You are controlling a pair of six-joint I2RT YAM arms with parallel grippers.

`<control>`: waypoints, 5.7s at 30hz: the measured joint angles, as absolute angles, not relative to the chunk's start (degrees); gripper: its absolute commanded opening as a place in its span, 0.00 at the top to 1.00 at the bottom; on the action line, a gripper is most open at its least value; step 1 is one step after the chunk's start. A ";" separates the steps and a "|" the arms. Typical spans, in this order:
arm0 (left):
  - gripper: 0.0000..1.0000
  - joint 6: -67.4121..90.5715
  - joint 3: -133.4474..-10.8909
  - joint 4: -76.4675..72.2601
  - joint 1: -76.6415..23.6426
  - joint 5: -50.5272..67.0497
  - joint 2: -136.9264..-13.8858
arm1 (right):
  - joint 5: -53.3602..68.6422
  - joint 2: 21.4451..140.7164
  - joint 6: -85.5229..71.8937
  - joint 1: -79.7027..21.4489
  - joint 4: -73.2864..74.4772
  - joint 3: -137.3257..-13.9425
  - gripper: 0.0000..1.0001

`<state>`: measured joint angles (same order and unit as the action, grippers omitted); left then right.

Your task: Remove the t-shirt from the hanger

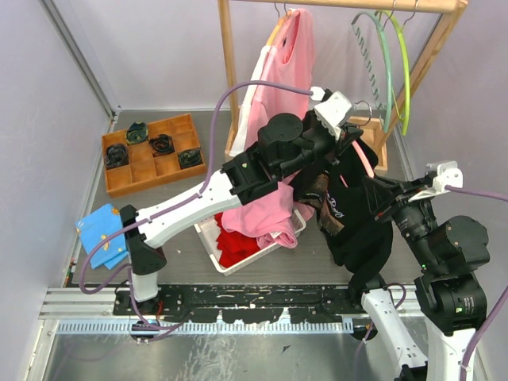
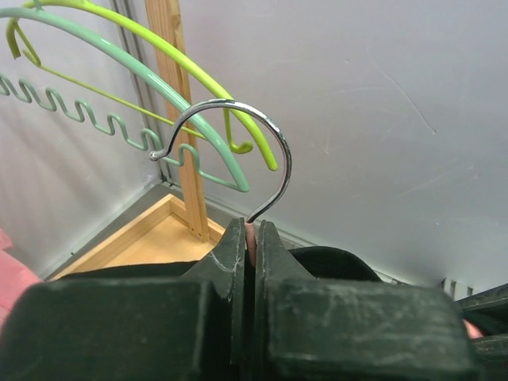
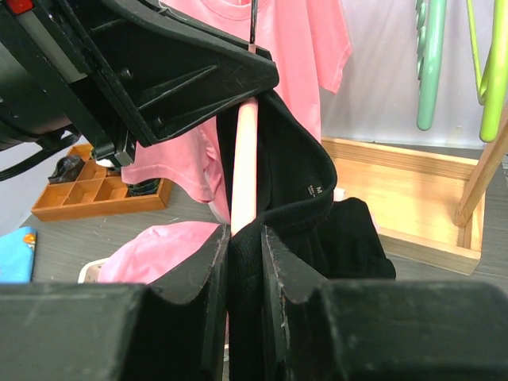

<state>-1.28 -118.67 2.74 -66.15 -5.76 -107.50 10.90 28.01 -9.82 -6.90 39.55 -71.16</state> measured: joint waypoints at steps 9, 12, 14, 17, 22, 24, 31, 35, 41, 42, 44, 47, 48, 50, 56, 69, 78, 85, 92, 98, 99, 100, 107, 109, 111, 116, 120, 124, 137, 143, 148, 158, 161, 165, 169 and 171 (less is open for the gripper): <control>1.00 0.27 -118.80 3.86 -66.15 -7.77 -107.46 | 10.76 28.27 -9.80 -6.90 39.27 -71.13 0.46; 1.00 0.30 -118.80 5.61 -65.56 -9.93 -107.44 | 10.68 28.27 -9.52 -6.90 38.65 -71.13 0.38; 1.00 0.32 -118.80 6.52 -64.82 -11.03 -107.39 | 10.70 28.27 -9.43 -6.90 38.63 -71.13 0.35; 1.00 0.34 -118.80 7.68 -63.09 -12.10 -107.26 | 10.72 28.25 -9.39 -6.90 38.65 -71.13 0.32; 1.00 1.19 -118.98 8.56 -59.11 -12.86 -106.76 | 10.79 27.68 -9.17 -6.90 38.85 -70.26 0.30; 1.00 1.69 -119.28 9.28 -57.56 -12.88 -106.50 | 10.92 26.92 -9.13 -6.90 39.11 -68.97 0.29; 1.00 2.74 -120.57 11.00 -54.85 -12.99 -105.21 | 11.92 24.08 -9.15 -6.90 40.93 -64.25 0.29; 1.00 3.33 -121.27 11.20 -54.65 -12.95 -104.42 | 12.01 22.48 -9.15 -6.87 42.54 -62.00 0.30; 1.00 4.16 -121.27 12.01 -54.63 -12.95 -103.22 | 12.16 20.43 -9.15 -6.90 44.82 -59.66 0.47; 1.00 4.27 -121.32 12.08 -54.63 -12.95 -103.15 | 12.21 20.05 -9.17 -6.90 45.36 -59.51 0.53; 1.00 4.40 -121.67 12.49 -54.63 -12.95 -103.15 | 12.40 19.42 -9.23 -6.90 45.80 -59.33 0.64; 1.00 4.60 -122.32 13.28 -54.63 -12.97 -103.15 | 12.67 18.50 -9.56 -6.87 46.17 -59.22 0.76; 1.00 4.64 -122.56 13.50 -54.63 -12.99 -103.15 | 12.69 18.33 -9.67 -6.90 46.37 -59.22 0.80; 1.00 4.71 -123.31 14.13 -54.63 -12.99 -103.15 | 12.78 18.17 -9.89 -6.90 46.65 -59.22 0.86; 1.00 4.95 -127.72 16.34 -54.48 -13.02 -103.18 | 13.04 18.17 -10.94 -6.90 47.46 -59.27 0.98; 1.00 8.12 -132.66 19.09 -53.12 -12.27 -103.77 | 13.17 18.35 -14.20 -6.87 51.48 -59.46 0.68; 1.00 10.37 -129.23 16.91 -52.64 -9.96 -102.98 | 12.88 15.31 -13.87 -6.87 50.41 -63.92 0.50; 1.00 10.79 -127.07 16.78 -52.64 -8.88 -102.87 | 13.50 15.03 -13.98 -6.83 46.61 -64.75 0.53; 1.00 11.25 -127.07 16.73 -52.64 -8.29 -102.56 | 13.63 15.03 -14.13 -6.63 44.84 -64.18 0.55; 1.00 11.90 -127.07 16.73 -52.64 -7.66 -102.45 | 13.56 15.11 -14.15 -6.63 44.16 -62.17 0.59; 1.00 12.05 -127.07 16.75 -52.64 -7.53 -102.41 | 13.50 15.14 -14.15 -6.63 44.14 -62.02 0.61; 1.00 12.12 -127.07 16.78 -52.62 -7.35 -102.35 | 13.39 15.25 -14.15 -6.63 44.12 -61.91 0.64; 1.00 12.75 -127.04 16.80 -52.60 -6.90 -101.25 | 12.93 15.51 -14.35 -6.63 43.29 -61.04 0.85; 1.00 12.97 -127.04 16.80 -52.60 -6.85 -100.95 | 12.49 15.51 -14.46 -6.63 43.29 -60.75 0.95; 1.00 13.30 -127.04 16.86 -52.60 -6.68 -100.55 | 11.97 15.51 -14.79 -6.63 43.29 -60.55 0.99; 1.00 13.76 -127.04 16.99 -52.60 -6.31 -99.70 | 10.79 15.51 -15.33 -6.63 43.29 -60.51 0.99; 1.00 13.78 -127.04 17.02 -52.60 -6.28 -99.48 | 10.59 15.46 -15.62 -6.63 43.35 -60.51 0.73; 1.00 13.80 -127.04 17.10 -52.60 -6.28 -99.48 | 10.59 14.96 -15.64 -6.63 43.44 -60.64 0.64; 1.00 13.80 -127.04 17.41 -52.60 -6.26 -99.48 | 10.94 14.83 -14.79 -6.63 43.75 -67.29 0.51; 1.00 13.80 -127.04 17.43 -52.60 -6.00 -99.48 | 11.90 15.03 -13.89 -6.63 43.70 -67.40 0.52; 1.00 13.85 -127.04 17.43 -52.60 -5.82 -99.48 | 12.86 15.03 -13.85 -6.63 42.74 -66.67 0.70; 1.00 14.22 -127.04 17.47 -52.60 -5.45 -99.48 | 12.78 15.40 -14.41 -6.63 41.85 -64.34 0.99; 1.00 14.26 -127.04 17.52 -52.60 -5.39 -99.48 | 11.73 15.38 -15.62 -6.63 41.98 -63.81 0.99; 1.00 14.52 -127.61 18.50 -52.60 -5.39 -99.57 | 7.84 15.38 -19.31 -6.63 43.53 -62.24 0.99; 1.00 14.61 -129.49 20.51 -52.60 -5.39 -100.01 | 4.89 15.38 -22.79 -6.63 46.65 -59.72 0.99; 1.00 14.61 -130.45 21.12 -52.60 -5.39 -100.27 | 3.97 15.38 -24.27 -6.63 48.18 -58.41 0.99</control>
<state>14.61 -130.45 21.12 -52.60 -5.39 -100.27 3.97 15.38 -24.27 -6.63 48.18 -58.41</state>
